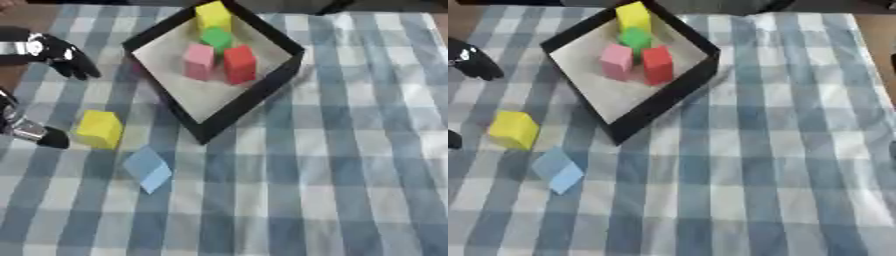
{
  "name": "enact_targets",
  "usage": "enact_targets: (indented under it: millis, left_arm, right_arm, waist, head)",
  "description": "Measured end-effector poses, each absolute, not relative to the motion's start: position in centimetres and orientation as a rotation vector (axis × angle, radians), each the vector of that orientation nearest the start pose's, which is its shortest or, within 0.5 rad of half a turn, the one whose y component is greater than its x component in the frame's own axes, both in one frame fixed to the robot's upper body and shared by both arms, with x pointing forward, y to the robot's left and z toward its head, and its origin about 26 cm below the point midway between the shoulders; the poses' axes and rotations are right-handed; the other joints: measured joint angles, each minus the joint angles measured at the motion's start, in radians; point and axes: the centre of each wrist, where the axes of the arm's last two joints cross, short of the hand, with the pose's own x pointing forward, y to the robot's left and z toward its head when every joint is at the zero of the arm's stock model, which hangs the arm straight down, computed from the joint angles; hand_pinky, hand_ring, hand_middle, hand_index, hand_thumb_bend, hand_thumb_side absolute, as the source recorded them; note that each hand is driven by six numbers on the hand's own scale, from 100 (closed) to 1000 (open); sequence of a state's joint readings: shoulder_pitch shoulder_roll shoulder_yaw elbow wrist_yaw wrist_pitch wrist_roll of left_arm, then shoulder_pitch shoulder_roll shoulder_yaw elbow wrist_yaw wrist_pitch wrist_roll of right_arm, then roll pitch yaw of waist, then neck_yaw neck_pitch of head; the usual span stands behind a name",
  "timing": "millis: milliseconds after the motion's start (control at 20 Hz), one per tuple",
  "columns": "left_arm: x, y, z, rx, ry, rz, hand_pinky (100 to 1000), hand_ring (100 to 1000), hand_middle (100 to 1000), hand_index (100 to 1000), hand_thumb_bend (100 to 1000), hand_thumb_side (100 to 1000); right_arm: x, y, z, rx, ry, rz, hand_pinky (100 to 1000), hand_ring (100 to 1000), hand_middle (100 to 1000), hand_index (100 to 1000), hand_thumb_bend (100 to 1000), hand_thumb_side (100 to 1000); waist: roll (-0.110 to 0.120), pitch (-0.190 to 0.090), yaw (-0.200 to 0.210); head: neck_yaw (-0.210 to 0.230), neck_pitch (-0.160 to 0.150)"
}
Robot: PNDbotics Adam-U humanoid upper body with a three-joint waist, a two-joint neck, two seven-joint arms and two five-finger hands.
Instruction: Pick up objects on the table and place them in the box.
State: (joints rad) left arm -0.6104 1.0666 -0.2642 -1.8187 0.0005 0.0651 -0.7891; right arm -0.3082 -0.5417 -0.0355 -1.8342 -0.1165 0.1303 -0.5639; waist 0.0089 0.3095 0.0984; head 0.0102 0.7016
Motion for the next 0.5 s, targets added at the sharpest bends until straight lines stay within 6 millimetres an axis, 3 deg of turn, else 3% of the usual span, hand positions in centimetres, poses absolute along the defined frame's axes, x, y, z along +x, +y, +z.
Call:
enact_targets:
  millis: [500]
  left_arm:
    - [33.2, 30.8, 29.1, 0.433, -1.331, -1.7, 869, 841, 840, 864, 677, 355]
  right_arm:
    - [32.1, -31.6, 19.4, -0.643, -2.058, -0.148, 796, 798, 702, 826, 100, 601]
  waist:
    - [0.0, 0.0, -0.005]
  head:
    - [0.001, 0.0]
